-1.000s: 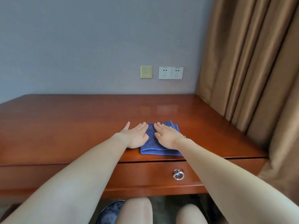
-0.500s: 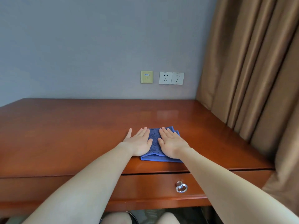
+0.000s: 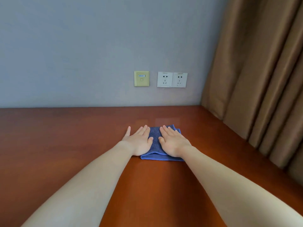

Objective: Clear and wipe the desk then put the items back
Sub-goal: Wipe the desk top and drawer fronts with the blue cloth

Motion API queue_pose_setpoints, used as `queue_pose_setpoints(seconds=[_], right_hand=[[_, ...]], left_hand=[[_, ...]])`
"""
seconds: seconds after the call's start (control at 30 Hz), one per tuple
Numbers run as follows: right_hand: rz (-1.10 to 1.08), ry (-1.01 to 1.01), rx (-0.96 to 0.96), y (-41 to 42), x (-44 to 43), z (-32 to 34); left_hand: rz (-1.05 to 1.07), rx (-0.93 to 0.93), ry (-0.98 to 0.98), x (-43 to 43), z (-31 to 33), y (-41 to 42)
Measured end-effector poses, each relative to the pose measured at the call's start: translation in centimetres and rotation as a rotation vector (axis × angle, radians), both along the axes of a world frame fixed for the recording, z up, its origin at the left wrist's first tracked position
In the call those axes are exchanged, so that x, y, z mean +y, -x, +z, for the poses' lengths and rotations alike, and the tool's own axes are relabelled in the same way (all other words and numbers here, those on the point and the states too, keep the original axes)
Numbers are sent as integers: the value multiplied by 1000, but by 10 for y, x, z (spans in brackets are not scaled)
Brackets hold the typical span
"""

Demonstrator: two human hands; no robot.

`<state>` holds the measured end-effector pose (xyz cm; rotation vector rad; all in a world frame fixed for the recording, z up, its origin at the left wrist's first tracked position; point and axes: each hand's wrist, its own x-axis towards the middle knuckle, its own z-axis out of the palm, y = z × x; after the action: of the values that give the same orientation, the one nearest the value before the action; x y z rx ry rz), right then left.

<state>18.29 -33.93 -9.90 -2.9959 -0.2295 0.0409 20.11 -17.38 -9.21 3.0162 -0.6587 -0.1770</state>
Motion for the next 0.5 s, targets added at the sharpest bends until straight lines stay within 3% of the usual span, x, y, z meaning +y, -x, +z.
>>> queue_pose_setpoints(seconds=[0.5], right_hand=[[-58, 14, 10, -179, -35, 5]], left_hand=[[-6, -27, -19, -39, 2, -185]])
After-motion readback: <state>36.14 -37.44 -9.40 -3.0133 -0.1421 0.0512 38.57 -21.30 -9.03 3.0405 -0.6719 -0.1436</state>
